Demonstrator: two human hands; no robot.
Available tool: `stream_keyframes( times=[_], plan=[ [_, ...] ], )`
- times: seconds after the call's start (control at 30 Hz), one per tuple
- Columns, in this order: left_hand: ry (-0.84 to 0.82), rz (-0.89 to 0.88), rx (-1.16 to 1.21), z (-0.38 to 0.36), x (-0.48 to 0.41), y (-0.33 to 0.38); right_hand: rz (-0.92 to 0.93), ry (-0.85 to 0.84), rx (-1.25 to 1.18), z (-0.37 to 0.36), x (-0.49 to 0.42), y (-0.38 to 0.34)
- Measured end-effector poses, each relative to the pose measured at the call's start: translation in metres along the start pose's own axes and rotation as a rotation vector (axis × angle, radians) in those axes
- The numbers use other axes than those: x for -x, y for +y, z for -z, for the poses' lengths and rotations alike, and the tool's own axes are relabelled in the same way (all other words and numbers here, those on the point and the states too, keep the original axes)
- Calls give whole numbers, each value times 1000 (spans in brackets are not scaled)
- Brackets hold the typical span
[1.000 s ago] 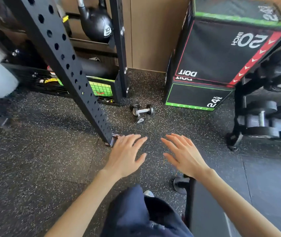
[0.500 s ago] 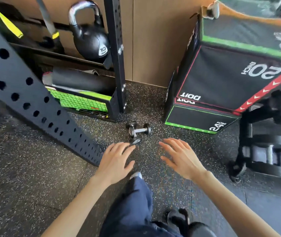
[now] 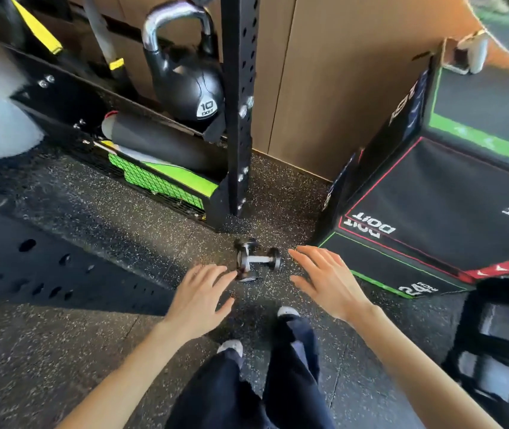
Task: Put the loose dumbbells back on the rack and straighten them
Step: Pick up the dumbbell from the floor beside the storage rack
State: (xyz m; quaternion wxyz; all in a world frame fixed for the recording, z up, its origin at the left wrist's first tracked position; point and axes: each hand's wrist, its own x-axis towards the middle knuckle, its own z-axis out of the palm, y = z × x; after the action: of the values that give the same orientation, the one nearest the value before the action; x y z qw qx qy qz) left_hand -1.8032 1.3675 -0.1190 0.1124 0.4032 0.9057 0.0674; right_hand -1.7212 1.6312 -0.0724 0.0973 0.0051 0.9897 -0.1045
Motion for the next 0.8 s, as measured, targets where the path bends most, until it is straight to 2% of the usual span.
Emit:
stream_keyframes(
  times=[0.3,0.47,0.63,0.8],
  plan=[
    [23,267,7,-13,-83,34,220,-158,-19,-2,-88,104],
    [23,332,-20,-34,-124,34,327,-236,-40,-17,-135,148],
    [-31,354,10,-73,-159,18,346,-330,-106,-74,-185,173],
    [-51,348,25,-159,-199,-19,309,-358,-157,-156,-236,198]
  ],
)
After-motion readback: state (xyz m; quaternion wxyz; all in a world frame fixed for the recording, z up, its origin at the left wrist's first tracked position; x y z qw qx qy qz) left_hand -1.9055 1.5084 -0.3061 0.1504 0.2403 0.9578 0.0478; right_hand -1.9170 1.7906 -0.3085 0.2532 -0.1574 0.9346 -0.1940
